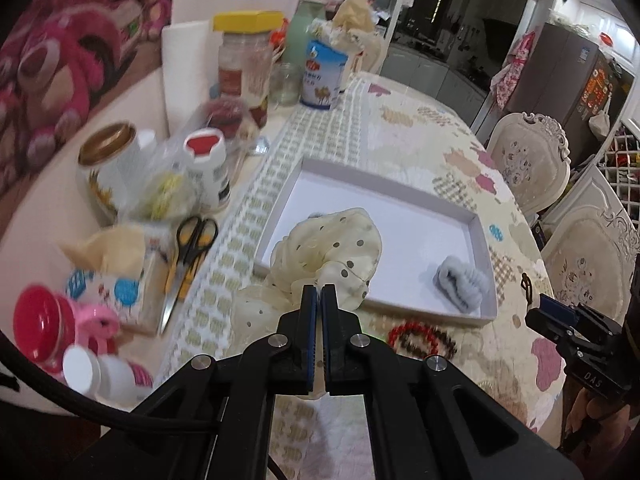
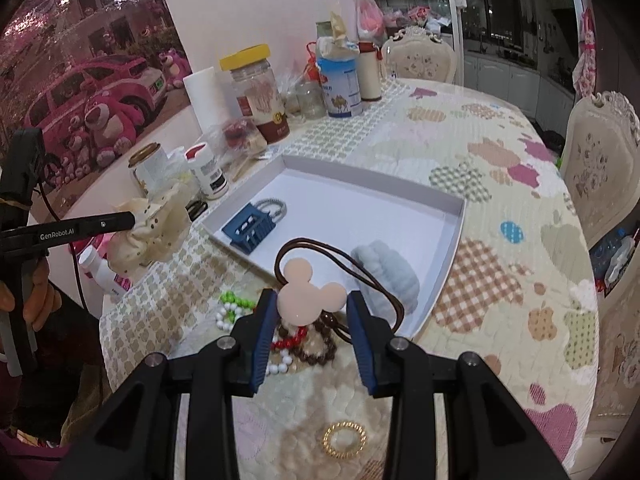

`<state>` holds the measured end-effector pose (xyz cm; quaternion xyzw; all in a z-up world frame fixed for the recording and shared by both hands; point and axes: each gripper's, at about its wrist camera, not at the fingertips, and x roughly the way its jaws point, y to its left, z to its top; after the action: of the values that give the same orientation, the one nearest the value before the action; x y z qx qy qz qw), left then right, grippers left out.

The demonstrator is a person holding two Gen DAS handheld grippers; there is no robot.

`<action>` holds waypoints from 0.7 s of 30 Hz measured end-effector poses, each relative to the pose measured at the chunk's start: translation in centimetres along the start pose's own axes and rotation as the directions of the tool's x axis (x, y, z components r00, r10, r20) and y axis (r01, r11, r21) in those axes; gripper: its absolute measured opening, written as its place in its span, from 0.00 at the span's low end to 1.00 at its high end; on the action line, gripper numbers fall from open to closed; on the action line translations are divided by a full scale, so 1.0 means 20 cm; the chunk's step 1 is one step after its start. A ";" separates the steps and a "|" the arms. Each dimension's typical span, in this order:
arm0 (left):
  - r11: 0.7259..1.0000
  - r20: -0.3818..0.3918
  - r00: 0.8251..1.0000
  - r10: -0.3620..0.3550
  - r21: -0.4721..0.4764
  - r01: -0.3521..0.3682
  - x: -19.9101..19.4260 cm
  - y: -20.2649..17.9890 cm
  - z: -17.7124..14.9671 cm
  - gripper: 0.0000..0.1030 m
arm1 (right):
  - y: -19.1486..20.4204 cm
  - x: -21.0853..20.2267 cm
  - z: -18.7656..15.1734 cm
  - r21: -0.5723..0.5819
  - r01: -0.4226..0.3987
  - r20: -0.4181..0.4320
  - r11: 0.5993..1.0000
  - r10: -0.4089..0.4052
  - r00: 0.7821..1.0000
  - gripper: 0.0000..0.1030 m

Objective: Organize jewelry
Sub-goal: 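Carry the scrunchie and the Mickey hair tie over the white tray with both grippers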

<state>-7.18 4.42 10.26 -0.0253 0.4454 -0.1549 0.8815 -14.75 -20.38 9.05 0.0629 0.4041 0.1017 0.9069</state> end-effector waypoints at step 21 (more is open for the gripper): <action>0.991 0.027 1.000 -0.010 0.136 0.006 0.40 -0.23 0.45 0.00 | -0.12 0.28 0.38 -0.001 0.111 0.009 0.994 -0.111 0.994 0.36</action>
<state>3.36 -3.21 10.28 0.0306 0.4213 -0.1880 0.8867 -5.03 -21.70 9.55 0.0402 0.4029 0.0513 0.9129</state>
